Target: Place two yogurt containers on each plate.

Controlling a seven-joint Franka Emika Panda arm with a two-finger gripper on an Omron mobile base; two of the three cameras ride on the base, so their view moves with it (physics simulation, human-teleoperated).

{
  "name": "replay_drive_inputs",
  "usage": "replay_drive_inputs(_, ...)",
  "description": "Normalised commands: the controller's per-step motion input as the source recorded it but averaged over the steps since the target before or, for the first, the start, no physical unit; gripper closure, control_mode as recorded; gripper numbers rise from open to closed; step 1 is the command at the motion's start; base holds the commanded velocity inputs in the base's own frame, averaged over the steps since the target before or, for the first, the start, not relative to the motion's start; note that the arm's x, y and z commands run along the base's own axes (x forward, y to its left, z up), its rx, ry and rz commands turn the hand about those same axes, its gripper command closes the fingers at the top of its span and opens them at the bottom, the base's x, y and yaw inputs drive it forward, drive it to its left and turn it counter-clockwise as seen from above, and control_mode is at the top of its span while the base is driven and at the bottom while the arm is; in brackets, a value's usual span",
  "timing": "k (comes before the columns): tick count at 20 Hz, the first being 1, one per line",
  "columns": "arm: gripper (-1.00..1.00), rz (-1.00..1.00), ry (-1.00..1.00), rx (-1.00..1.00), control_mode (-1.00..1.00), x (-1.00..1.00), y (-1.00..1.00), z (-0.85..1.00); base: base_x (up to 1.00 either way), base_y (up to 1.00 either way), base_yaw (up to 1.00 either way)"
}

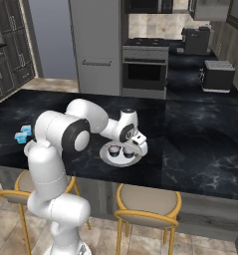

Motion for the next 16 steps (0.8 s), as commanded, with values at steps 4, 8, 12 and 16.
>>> replay_drive_inputs(4,1.00,-0.06,0.00,0.00,-1.00,0.00,0.04,-0.08,0.00,0.00,0.00)
replay_drive_inputs(8,1.00,-0.05,0.00,0.00,-1.00,0.00,0.00,-0.15,0.00,0.00,0.00)
replay_drive_inputs(12,1.00,-0.04,0.00,0.00,-1.00,0.00,0.00,-0.16,0.00,0.00,0.00)
replay_drive_inputs(16,-1.00,-0.04,0.00,0.00,-1.00,0.00,0.00,-0.09,0.00,0.00,0.00)
